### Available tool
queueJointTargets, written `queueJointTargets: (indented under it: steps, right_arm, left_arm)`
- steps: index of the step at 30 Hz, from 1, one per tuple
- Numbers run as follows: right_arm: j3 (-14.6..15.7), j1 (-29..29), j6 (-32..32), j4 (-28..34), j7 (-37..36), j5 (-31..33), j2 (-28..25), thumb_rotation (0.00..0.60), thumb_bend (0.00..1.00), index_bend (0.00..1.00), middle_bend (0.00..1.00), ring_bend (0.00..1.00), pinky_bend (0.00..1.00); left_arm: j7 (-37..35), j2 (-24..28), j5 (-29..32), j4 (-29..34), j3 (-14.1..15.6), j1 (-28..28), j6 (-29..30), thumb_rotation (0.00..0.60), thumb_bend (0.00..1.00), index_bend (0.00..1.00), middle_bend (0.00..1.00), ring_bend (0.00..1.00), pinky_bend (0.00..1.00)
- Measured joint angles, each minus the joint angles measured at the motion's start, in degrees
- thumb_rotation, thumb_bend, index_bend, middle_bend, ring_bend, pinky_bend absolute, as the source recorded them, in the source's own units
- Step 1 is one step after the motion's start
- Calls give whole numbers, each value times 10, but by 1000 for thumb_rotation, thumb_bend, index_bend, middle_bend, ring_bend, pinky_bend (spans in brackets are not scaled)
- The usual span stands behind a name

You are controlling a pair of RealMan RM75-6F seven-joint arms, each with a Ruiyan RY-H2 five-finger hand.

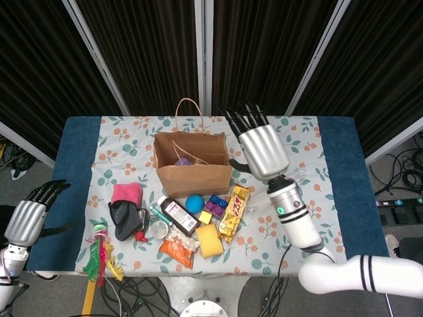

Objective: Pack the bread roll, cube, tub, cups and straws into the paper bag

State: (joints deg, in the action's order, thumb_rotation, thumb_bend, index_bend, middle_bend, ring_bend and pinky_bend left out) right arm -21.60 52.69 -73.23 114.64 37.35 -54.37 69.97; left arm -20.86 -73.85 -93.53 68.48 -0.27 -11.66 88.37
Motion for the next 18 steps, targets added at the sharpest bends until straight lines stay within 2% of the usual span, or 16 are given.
queueJointTargets:
  steps: [4,6,8,12,18]
  right_arm:
    - [80,-42,40,8,11,-28,-87,600,0,58,196,12,36]
    - [119,-59,76,-3,7,-46,-116,600,0,78,196,12,37]
    - [146,-71,110,-23,1,-61,-126,600,0,82,195,12,37]
    - [184,-84,158,-92,-4,-83,-119,600,0,82,194,12,38]
    - [202,-87,206,-197,-15,-78,-47,600,0,94,193,13,39]
  left_arm:
    - [3,-2,-3,3,1,-2,-2,600,128,238,267,177,255]
    - [5,-2,-5,4,2,-2,-1,600,128,238,267,177,255]
    - [8,-2,-7,6,2,-3,0,600,127,238,267,177,255]
    - [11,-2,-5,9,2,-1,2,600,128,238,267,177,255]
    - [11,-2,-6,9,2,1,9,600,128,238,274,177,254]
